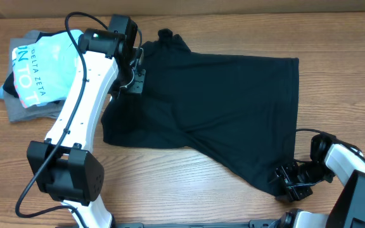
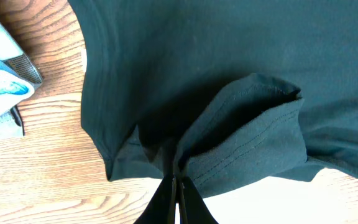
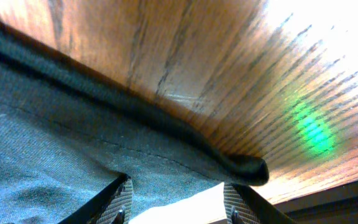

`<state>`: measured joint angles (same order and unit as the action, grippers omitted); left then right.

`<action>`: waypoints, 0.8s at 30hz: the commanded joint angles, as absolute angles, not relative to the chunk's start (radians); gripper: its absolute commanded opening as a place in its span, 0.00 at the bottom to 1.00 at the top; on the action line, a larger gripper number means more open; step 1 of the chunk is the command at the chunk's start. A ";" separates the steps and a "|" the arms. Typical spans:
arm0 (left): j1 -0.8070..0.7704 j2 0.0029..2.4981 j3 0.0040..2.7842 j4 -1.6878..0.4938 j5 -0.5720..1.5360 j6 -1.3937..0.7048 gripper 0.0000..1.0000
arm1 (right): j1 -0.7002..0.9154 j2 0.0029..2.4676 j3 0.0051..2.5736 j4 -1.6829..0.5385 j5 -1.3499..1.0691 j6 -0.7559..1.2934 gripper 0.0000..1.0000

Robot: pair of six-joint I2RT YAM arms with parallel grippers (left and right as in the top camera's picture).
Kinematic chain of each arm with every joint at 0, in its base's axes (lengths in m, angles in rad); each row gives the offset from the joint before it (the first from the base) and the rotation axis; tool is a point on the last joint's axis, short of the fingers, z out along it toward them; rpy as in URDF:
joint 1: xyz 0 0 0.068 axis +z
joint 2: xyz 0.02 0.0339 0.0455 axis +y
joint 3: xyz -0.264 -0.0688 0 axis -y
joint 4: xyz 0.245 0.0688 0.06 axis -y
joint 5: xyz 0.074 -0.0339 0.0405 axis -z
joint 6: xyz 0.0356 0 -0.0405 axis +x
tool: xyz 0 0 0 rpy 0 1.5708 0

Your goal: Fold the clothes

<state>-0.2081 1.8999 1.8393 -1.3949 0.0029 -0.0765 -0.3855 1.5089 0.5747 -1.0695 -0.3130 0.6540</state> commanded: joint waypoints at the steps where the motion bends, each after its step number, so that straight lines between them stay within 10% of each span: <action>1: -0.208 1.883 1.860 -1.388 -0.011 -0.093 0.05 | -0.382 1.514 0.577 -1.052 -0.270 0.659 0.50; 5: -0.208 1.883 1.860 -1.382 -0.011 -0.093 0.06 | -0.382 1.514 0.577 -1.053 -0.269 0.659 0.46; 9: -0.208 1.883 1.860 -1.380 -0.011 -0.090 0.07 | -0.382 1.514 0.577 -1.052 -0.270 0.659 0.04; 24: -0.208 1.882 1.862 -1.465 -0.011 -0.107 0.04 | -0.381 1.244 0.799 -1.225 -0.282 0.586 0.04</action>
<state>-0.2081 1.8999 1.8393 -1.4418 0.0021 -0.0769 -0.3843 1.3136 0.7013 -1.1988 -0.3111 0.6094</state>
